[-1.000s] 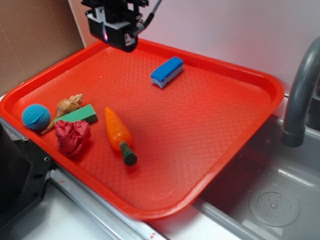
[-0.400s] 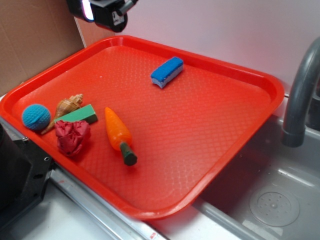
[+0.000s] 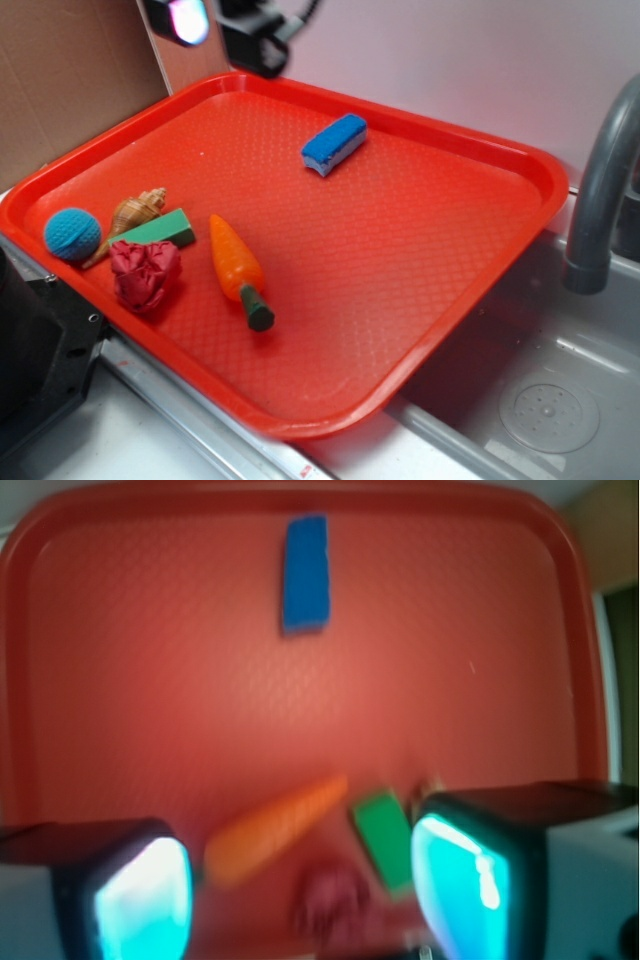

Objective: Grab the blue sponge.

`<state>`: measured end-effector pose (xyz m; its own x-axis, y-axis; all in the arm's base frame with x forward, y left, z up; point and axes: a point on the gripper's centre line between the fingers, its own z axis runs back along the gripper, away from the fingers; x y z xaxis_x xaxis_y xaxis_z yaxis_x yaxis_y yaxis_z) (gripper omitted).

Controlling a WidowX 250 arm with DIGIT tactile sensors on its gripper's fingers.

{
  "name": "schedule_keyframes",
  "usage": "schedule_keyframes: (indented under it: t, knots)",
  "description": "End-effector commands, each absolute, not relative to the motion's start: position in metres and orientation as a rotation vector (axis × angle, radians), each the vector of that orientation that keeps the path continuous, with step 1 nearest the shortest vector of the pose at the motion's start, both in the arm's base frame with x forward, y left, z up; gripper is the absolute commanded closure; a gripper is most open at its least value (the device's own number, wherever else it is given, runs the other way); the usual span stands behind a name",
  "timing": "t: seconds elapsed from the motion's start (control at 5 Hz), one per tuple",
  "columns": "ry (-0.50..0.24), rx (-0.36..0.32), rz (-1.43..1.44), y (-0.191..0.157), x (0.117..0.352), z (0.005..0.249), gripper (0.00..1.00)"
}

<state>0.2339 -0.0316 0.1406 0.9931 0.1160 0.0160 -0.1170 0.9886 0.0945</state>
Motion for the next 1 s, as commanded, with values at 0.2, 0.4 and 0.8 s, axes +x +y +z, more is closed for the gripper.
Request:
schedule_keyframes:
  t: [0.2, 0.4, 0.8]
  knots:
    - [-0.165, 0.035, 0.104, 0.0, 0.312, 0.086, 0.0]
    - [-0.159, -0.014, 0.073, 0.0, 0.326, 0.056, 0.0]
    - [-0.074, -0.004, 0.095, 0.005, 0.338, 0.01, 0.02]
